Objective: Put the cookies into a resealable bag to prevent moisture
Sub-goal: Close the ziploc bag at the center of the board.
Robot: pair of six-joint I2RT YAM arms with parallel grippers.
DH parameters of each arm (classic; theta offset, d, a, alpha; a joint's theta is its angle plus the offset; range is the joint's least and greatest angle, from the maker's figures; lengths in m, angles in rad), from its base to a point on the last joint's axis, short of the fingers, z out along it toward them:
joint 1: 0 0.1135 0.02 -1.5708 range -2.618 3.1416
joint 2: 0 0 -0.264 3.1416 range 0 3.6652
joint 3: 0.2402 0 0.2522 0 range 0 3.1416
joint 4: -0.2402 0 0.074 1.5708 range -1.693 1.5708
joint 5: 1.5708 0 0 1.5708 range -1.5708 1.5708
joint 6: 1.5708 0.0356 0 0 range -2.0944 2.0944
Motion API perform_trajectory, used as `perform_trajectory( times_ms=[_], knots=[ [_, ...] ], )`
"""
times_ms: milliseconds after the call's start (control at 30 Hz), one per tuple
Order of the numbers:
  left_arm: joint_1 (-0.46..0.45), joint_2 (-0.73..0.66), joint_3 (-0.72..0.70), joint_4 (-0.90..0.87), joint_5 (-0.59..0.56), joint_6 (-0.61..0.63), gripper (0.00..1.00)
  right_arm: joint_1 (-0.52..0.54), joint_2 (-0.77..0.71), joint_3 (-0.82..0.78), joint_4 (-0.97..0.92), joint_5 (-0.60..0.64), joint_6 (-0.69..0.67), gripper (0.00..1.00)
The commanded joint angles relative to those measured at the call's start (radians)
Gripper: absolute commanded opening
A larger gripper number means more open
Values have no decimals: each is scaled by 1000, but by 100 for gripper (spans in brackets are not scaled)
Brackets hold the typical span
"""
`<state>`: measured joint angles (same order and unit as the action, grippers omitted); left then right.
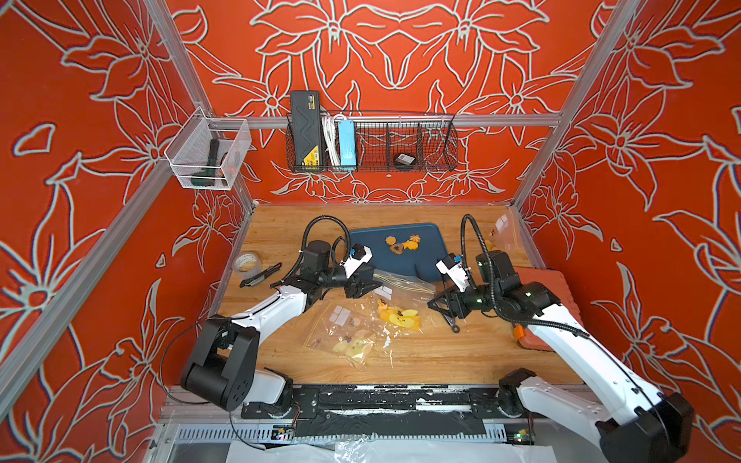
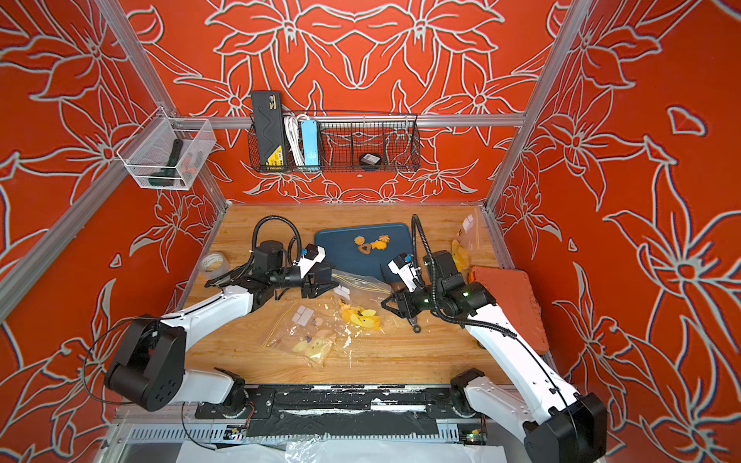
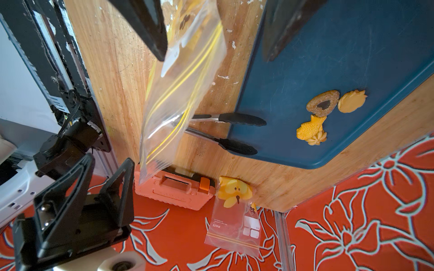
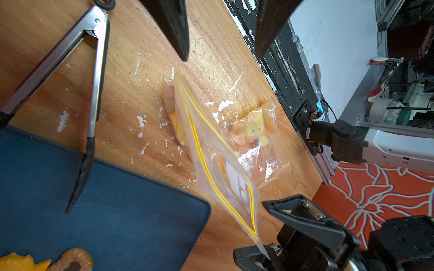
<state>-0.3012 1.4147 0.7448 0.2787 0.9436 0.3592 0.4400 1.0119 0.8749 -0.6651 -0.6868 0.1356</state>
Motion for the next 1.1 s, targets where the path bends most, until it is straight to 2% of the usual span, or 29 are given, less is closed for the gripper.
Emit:
perform_trajectory(
  times_ms=[0,100,367,533,800,1067],
  knots=[
    [-10,25,29,12,80,15,52,8,-6,29,-39,9,-34,45],
    [-13,30,29,3,93,27,36,6,-4,50,-77,39,-43,44],
    [-13,19,24,-7,87,47,1,7,5,89,-143,67,-62,43],
    [-13,18,25,-21,87,59,0,12,27,132,-192,89,-91,43],
    [-13,19,27,-24,86,66,0,41,122,219,-274,201,-159,48],
    [-13,17,30,-38,84,75,0,52,219,222,-170,172,-203,47]
  ],
)
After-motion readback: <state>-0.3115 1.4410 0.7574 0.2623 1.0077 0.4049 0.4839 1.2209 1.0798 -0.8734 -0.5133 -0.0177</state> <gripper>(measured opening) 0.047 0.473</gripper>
